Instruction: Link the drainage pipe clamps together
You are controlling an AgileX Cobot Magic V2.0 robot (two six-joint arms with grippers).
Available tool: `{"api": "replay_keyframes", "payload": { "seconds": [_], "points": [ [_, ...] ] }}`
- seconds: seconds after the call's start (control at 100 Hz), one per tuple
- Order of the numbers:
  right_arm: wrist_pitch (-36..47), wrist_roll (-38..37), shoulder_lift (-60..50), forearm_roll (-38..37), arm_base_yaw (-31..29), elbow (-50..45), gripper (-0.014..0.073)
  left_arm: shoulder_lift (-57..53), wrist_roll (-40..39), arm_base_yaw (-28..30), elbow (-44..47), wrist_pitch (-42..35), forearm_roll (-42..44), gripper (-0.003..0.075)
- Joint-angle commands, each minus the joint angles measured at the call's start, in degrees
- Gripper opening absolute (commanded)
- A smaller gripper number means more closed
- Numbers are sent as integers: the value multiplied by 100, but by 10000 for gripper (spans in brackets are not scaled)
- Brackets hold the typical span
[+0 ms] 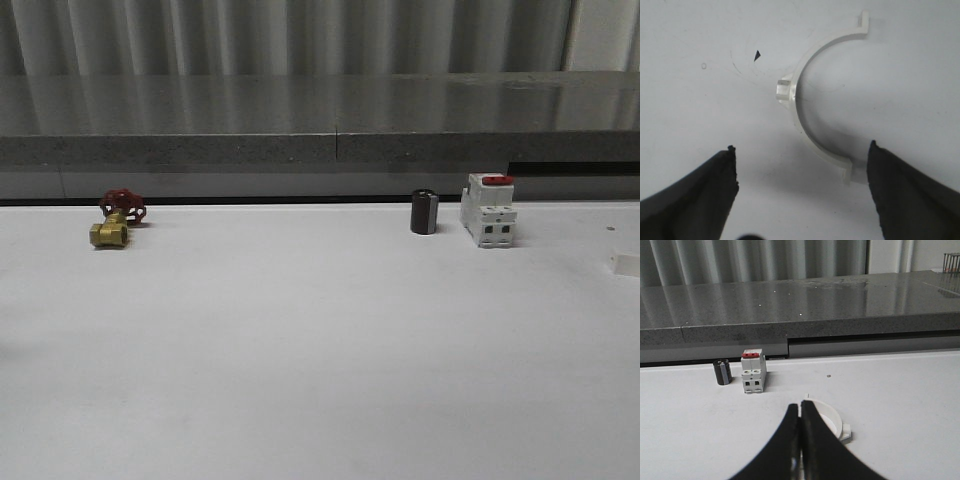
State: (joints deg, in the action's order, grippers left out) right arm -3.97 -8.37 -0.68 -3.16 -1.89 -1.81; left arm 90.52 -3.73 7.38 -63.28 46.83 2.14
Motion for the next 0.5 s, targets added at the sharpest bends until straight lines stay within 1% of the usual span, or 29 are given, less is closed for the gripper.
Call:
{"api": "replay_keyframes", "payload": {
  "seconds": [0.0,0.26,0.49],
  "points": [
    [480,25,-107,-19,-14,122,-68,269,-14,23,-400,-38,-36,512],
    [480,25,-107,-19,-14,122,-68,1335,-14,23,-924,-171,-36,512],
    [480,25,-107,-19,-14,122,-68,1889,-14,23,-1273,-209,-14,512]
  ]
}}
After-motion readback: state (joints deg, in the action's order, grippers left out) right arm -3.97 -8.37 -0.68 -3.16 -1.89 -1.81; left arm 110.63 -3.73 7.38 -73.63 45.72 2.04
